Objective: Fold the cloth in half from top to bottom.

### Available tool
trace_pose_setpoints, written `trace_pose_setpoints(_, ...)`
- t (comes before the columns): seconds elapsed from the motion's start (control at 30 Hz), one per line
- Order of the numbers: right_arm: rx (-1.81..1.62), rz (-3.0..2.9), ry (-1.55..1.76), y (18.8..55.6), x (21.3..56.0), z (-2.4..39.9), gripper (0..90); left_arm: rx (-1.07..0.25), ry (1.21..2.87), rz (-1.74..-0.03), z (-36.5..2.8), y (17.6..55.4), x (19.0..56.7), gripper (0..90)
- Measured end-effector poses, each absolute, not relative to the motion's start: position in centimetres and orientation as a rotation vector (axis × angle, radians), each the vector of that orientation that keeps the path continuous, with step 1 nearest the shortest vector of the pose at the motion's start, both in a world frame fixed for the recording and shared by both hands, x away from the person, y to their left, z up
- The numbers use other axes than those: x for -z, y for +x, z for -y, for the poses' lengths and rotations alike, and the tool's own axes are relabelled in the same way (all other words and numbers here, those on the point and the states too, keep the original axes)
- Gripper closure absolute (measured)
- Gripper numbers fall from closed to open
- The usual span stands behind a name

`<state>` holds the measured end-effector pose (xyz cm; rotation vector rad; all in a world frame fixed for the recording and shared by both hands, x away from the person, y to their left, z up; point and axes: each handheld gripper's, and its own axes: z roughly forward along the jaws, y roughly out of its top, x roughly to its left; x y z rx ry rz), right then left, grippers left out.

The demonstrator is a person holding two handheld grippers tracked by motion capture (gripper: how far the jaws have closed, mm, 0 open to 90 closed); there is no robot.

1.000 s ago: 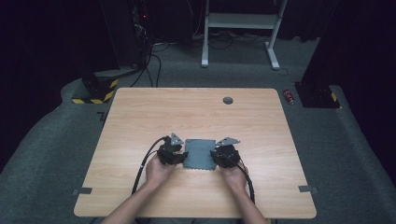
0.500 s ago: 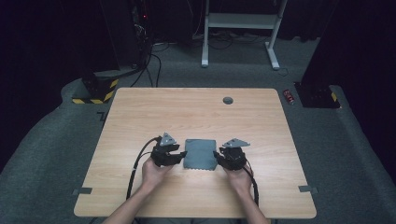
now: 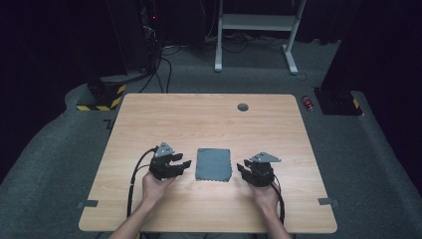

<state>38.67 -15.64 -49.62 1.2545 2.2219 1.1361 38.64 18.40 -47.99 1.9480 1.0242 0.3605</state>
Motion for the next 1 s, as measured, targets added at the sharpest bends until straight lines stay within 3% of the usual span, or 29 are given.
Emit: trace_pose_setpoints(1.0,-1.093,-2.156,1.326,36.2,50.5,19.6,60.2,-0.401,1.909,-1.131,-23.3,36.4,50.0,49.9)
